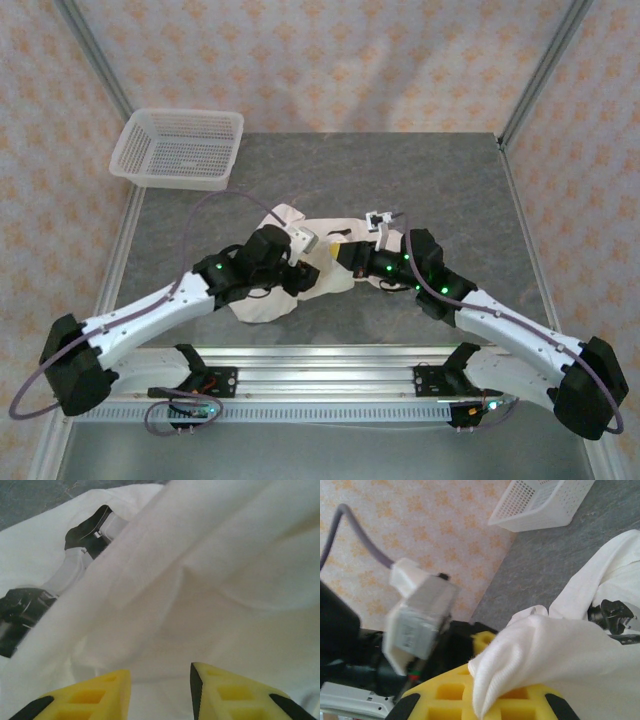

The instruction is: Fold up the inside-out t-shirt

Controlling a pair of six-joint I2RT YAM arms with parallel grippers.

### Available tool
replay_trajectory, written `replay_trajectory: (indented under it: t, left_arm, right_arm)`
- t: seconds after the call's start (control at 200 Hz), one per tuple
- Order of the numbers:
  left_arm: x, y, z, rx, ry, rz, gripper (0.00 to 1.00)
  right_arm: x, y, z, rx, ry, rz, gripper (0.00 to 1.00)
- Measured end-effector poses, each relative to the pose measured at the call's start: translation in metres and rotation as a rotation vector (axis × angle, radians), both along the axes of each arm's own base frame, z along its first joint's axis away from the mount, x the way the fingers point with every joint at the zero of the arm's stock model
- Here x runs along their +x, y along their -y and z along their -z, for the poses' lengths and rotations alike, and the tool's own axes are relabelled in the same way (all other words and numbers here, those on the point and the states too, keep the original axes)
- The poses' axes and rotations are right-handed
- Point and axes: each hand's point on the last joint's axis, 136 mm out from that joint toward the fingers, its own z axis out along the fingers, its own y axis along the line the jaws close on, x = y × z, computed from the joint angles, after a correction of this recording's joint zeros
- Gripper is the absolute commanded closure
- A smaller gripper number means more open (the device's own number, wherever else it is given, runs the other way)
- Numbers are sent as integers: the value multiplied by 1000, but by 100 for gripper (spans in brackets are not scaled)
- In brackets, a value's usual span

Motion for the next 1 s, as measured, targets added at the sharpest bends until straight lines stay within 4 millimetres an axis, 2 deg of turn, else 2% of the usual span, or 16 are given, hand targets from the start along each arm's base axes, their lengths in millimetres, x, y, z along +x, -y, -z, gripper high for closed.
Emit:
replay_trajectory:
  t: [0.115,0.15,0.215,0.295,0.41,0.505,0.585,0.676,0.741,0.816,0.941,1.001]
  left_arm:
    - [17,2,10,48,11,-45,53]
    - [22,2,11,60,19,-60,56]
    - [30,1,11,77,34,-94,71]
    - [37,-1,9,91,53,-120,100]
    - [38,2,2,69,60,-122,100]
    - [28,10,-14,-1,48,-73,100]
    - [14,19,-42,-108,45,-11,100]
    - [-5,24,-87,-250,61,49,100]
    - [-16,22,-117,-334,83,80,100]
    - [-23,19,-140,-398,96,97,100]
    - [-26,18,-146,-422,81,102,100]
    - [-26,18,-142,-414,66,97,100]
  right_arm:
    - [-2,-1,0,-1,-12,-10,100]
    - [-2,-1,-1,0,-15,-14,100]
    - [-3,-2,-3,4,-19,-21,100]
    - [-4,-2,-3,6,-22,-25,100]
    - [-2,0,-1,1,-29,-13,100]
    - [6,9,1,-7,-37,24,100]
    - [20,23,7,-27,-58,85,100]
    - [39,41,18,-56,-83,154,100]
    - [49,50,29,-80,-99,176,92]
    - [50,48,45,-116,-118,149,75]
    - [44,51,70,-204,-148,125,64]
    - [38,57,70,-230,-120,135,57]
